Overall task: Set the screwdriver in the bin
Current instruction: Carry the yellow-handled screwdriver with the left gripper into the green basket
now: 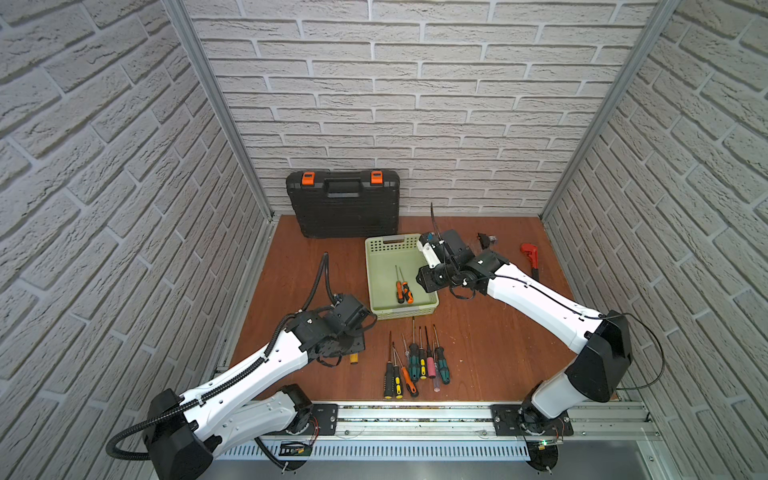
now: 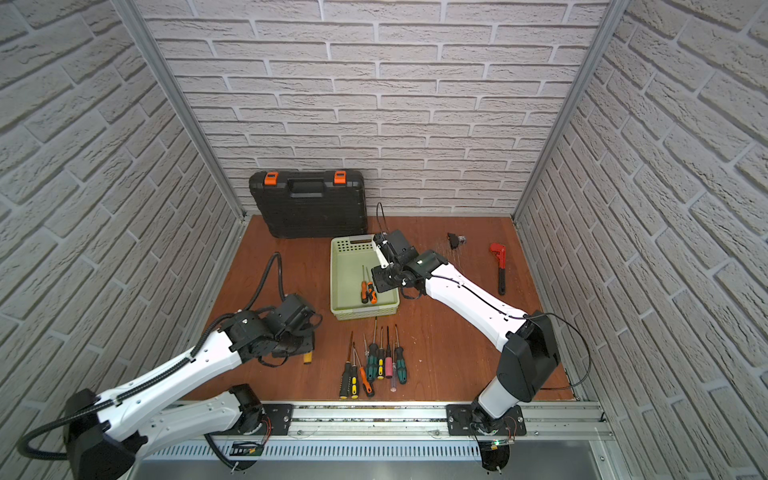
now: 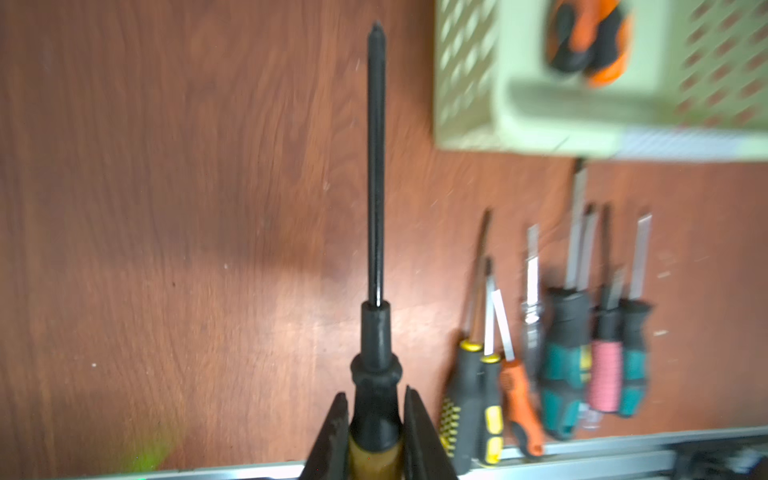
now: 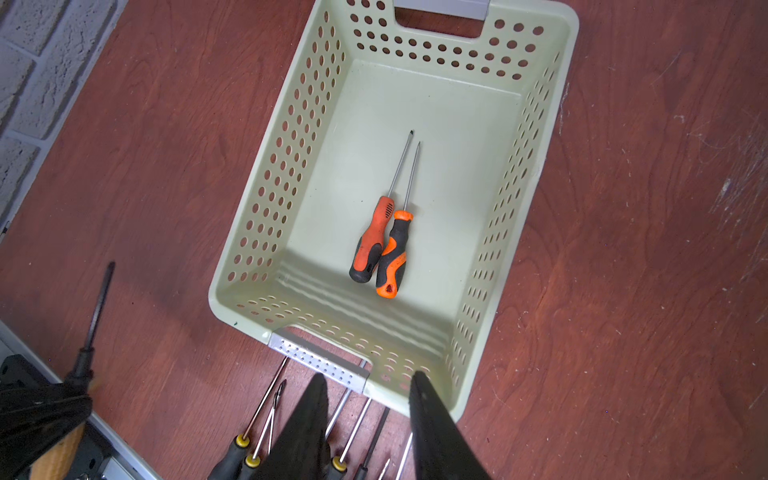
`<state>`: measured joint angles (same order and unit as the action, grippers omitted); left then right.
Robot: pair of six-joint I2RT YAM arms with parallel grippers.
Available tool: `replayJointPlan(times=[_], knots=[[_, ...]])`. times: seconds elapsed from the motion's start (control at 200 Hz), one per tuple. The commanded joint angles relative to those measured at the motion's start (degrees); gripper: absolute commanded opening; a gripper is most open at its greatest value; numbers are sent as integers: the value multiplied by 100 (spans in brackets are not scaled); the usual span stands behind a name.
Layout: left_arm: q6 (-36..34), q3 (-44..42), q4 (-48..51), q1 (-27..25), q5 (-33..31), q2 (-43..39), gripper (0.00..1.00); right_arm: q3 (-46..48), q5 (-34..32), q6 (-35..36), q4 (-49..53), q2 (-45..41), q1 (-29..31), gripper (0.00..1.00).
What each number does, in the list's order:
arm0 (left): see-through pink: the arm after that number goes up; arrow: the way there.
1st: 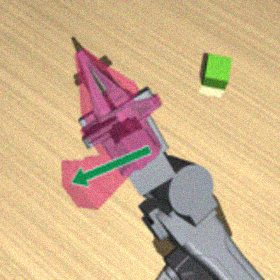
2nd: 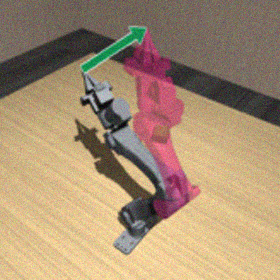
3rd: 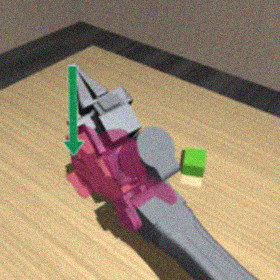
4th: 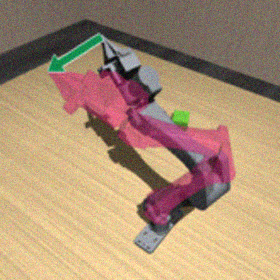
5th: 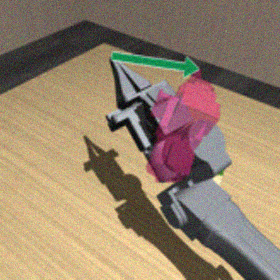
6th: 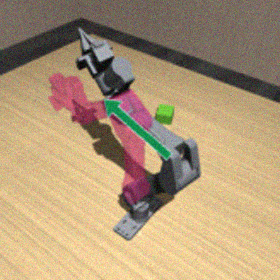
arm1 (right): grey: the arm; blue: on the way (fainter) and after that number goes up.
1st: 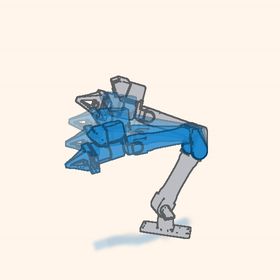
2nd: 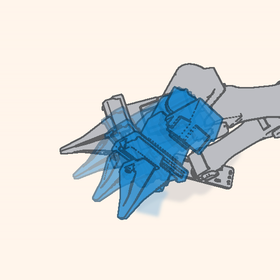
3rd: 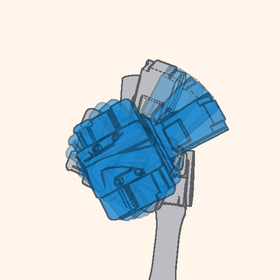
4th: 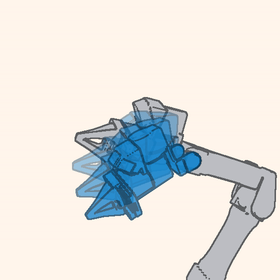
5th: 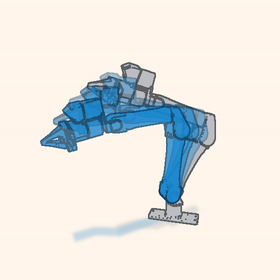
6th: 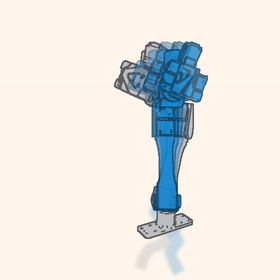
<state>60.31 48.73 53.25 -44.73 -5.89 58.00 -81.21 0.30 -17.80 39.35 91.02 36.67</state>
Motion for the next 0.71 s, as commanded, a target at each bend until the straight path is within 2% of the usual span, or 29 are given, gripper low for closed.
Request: replayJointPlan(times=[0.0,0.09,0.16,0.27,0.375,0.475,0.7], knots=[[-664,868,-210,392,75,468,6,-29,41,-75,-263,-206,16,36],[-1327,1687,-333,682,452,1241,6,-7,10,-54,-224,-255,14,36],[-1756,2252,-374,767,493,1871,6,100,16,-71,-287,-357,16,37],[-2064,2954,-566,897,607,2776,4,267,152,-128,-490,-510,16,37],[-2128,3488,-828,990,815,3488,4,282,118,-156,-387,-598,16,38],[-2165,3884,-799,1001,893,4124,4,399,69,-157,-324,-745,16,43],[-2095,3925,-860,1058,691,4872,4,833,43,-310,-222,-1124,16,45]])
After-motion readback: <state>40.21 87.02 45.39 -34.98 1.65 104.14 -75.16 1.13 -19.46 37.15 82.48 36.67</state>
